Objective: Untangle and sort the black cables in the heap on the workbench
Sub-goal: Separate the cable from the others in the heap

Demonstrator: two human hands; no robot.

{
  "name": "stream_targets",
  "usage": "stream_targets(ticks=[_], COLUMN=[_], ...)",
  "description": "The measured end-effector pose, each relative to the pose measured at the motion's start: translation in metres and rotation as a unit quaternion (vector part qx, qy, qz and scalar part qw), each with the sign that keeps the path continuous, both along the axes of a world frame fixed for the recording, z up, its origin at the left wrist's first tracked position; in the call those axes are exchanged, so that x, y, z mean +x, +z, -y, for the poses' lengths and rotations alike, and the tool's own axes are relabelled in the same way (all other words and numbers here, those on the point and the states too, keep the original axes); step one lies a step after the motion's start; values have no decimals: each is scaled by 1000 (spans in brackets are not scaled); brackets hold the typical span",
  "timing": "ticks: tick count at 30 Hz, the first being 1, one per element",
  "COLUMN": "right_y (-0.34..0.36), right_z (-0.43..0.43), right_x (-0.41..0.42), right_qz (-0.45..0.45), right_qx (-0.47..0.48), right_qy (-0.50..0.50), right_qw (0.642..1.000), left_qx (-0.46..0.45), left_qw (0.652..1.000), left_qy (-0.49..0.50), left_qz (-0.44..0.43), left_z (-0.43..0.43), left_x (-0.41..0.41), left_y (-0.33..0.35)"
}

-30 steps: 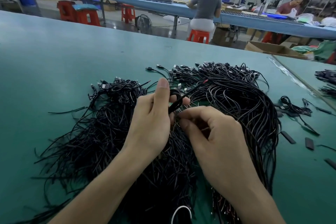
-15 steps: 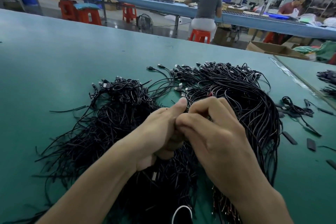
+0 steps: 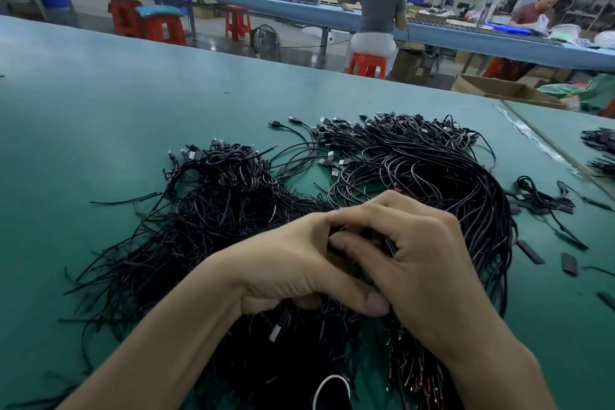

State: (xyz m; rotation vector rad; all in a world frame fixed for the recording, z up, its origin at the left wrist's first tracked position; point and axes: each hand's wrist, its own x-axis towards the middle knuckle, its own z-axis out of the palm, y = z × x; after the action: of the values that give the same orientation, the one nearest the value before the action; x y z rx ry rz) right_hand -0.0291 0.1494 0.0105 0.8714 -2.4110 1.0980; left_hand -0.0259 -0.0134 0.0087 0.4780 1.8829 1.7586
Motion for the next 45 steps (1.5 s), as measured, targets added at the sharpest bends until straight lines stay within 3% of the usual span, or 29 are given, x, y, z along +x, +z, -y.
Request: stream_targets(ticks=[6,10,15,20,24,30,33,37,42,45], right_y=[1,-2,-5,-2,-2,-4,-3,2,4,-1], right_z=[1,3,8,22,29,36,31,17,1,0], right_x=[2,1,1,9,13,14,13,8,-2,-5], right_qz=[-23,-61,-97,-25,126,298,322,289,183,160], right_qx=[11,47,1,-137,-245,-323,-342,-330,-282,-260], right_qy=[-14,-42,-106,-89,-34,88,105,77,21,0], right_qw=[1000,996,990,986,961,894,877,895,941,952], left_qx=[-12,-3,167,230,256,349,285,173,33,9], left_qw=[1000,997,971,943,906,888,911,930,913,903], left_qy=[9,77,156,240,329,280,231,209,291,322], left_qz=[-9,-5,64,-18,-70,-107,-187,-246,-285,-285], left_z=[-2,-6,-12,-21,-23,-15,-10,-6,-2,1], left_x=[0,0,-1,2,0,-3,-2,-5,-14,-17], left_y=[-1,0,7,4,4,6,3,-3,-9,-13])
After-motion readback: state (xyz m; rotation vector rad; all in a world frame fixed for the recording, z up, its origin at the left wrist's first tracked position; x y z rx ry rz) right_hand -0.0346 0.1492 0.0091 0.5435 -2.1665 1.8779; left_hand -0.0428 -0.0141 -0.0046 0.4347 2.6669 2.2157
